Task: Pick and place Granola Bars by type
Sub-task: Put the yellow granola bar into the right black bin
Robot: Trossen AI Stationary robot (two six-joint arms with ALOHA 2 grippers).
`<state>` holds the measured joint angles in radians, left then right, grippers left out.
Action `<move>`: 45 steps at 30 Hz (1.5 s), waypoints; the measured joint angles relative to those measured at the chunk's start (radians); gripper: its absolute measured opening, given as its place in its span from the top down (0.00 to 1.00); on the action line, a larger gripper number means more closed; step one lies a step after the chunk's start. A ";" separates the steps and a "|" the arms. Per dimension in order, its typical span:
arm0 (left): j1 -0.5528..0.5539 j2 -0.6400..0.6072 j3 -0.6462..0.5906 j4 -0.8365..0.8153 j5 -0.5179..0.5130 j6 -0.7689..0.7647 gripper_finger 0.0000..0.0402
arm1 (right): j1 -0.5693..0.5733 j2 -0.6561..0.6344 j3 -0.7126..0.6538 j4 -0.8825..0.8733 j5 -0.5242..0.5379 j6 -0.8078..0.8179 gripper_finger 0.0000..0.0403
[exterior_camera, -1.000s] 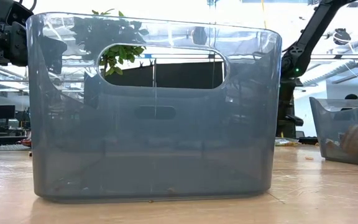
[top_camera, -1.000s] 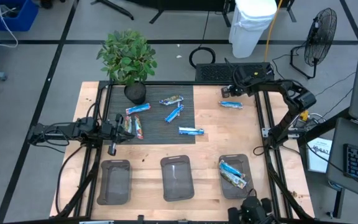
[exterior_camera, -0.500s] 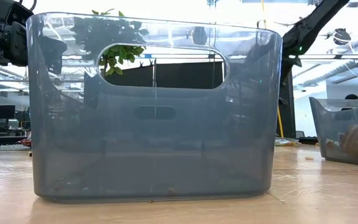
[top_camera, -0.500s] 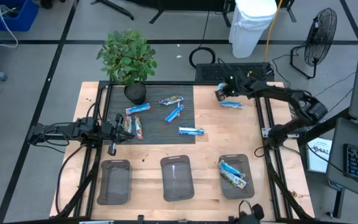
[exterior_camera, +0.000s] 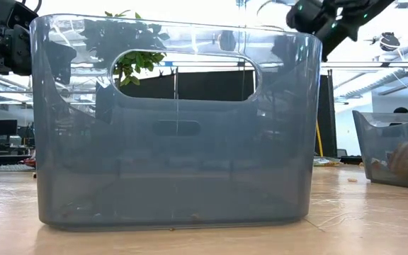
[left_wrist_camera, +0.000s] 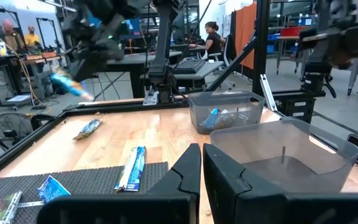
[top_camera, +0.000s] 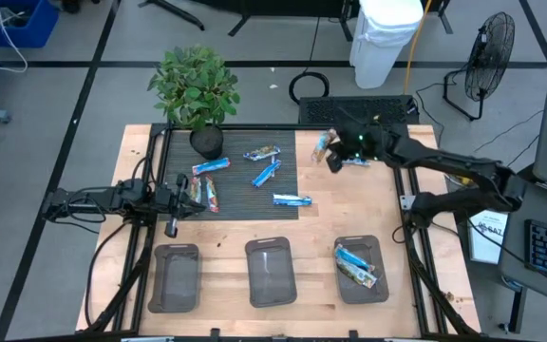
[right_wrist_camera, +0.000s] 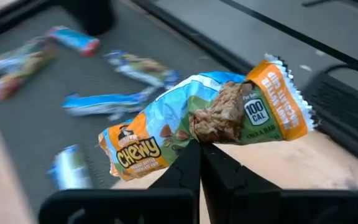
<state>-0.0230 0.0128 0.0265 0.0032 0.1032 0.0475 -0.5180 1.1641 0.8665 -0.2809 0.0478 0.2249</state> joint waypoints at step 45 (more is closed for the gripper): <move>0.000 0.000 0.000 0.000 0.000 0.000 0.94 | 1.342 -0.150 0.196 -0.276 0.611 0.437 1.00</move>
<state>-0.0228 0.0130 0.0265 0.0032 0.1032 0.0475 0.8239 1.0144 1.0624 -0.5565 0.6593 0.6622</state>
